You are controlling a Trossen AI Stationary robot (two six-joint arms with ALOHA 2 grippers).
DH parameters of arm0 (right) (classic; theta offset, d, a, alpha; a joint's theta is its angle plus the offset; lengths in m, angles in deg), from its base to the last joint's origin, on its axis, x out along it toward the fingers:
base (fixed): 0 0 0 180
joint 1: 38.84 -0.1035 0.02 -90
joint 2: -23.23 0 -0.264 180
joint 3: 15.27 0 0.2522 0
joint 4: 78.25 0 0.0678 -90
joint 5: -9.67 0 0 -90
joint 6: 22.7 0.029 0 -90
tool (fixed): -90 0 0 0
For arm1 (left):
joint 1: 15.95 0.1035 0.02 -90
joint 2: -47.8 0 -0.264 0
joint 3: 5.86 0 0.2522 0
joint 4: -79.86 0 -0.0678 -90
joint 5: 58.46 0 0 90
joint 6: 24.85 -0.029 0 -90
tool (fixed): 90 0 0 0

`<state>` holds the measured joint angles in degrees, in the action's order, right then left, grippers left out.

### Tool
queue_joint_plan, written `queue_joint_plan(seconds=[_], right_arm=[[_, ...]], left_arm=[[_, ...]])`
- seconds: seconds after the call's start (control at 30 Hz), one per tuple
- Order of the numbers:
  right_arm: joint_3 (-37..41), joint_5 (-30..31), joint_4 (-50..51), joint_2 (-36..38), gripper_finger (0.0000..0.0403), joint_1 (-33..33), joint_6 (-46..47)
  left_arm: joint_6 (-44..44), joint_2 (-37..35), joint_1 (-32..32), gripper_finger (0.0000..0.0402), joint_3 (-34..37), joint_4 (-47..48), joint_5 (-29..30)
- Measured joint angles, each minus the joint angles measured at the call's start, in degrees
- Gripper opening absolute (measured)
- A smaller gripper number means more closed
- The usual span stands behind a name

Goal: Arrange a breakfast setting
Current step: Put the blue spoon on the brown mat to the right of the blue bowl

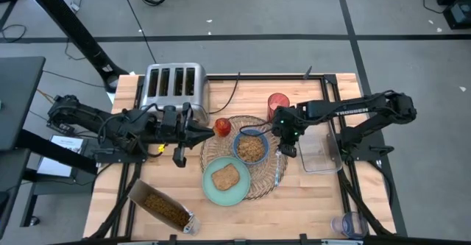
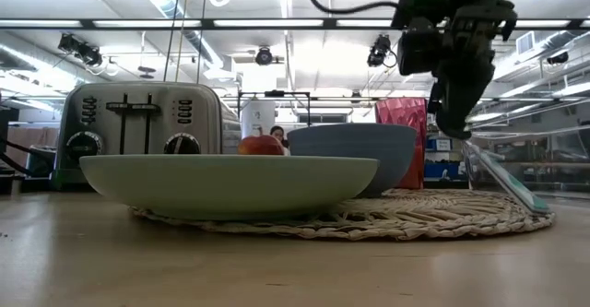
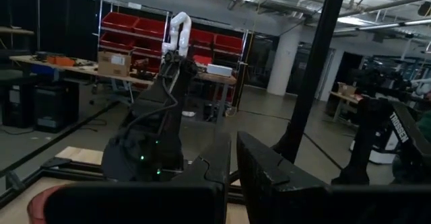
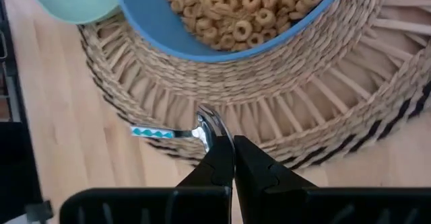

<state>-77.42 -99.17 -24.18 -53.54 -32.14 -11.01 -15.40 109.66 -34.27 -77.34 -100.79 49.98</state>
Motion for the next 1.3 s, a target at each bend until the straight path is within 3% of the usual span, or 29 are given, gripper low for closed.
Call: queue_joint_plan(seconds=[0.4,0.7,1.3], right_arm=[[2.2,2.9,-3.9,-0.9,0.0013,2.4,-2.8],[2.3,8.7,-6.0,-1.0,0.0061,2.3,-4.4],[2.3,5.6,-5.6,-0.9,0.0069,2.3,-2.3]], left_arm=[[-0.1,0.0,0.3,0.0034,0.0,0.1,0.0],[-0.1,0.0,0.3,0.0034,0.0,0.1,0.0],[0.0,0.0,0.3,0.0034,0.0,0.1,0.0]])
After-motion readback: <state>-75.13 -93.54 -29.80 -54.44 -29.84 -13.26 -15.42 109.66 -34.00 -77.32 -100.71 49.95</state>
